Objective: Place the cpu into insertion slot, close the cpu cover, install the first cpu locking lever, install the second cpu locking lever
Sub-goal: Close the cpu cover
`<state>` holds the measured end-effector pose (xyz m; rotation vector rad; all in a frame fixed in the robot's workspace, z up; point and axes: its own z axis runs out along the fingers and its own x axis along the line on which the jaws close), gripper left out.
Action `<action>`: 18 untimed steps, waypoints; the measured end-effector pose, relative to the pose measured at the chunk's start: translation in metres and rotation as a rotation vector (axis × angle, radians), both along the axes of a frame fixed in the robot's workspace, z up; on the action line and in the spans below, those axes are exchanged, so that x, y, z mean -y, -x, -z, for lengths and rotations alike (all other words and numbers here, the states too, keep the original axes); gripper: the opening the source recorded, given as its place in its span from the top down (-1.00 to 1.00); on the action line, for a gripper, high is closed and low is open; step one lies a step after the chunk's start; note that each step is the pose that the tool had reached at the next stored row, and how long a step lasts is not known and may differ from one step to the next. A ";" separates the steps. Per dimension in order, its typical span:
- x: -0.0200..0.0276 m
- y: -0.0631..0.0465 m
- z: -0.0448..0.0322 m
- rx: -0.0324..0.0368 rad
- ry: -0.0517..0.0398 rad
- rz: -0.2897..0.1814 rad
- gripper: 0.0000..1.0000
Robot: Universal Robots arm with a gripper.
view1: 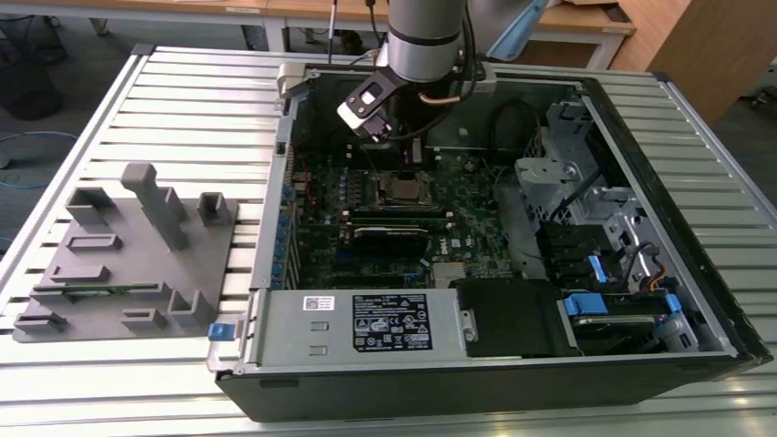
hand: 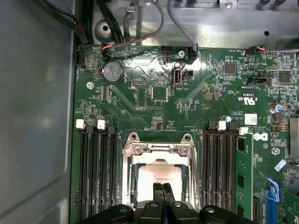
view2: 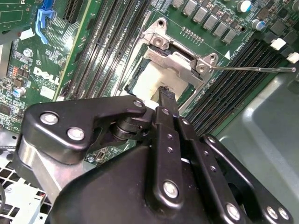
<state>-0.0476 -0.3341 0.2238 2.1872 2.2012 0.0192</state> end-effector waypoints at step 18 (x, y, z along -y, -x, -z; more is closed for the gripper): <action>0.0000 0.000 0.0011 0.0001 -0.0002 -0.160 0.80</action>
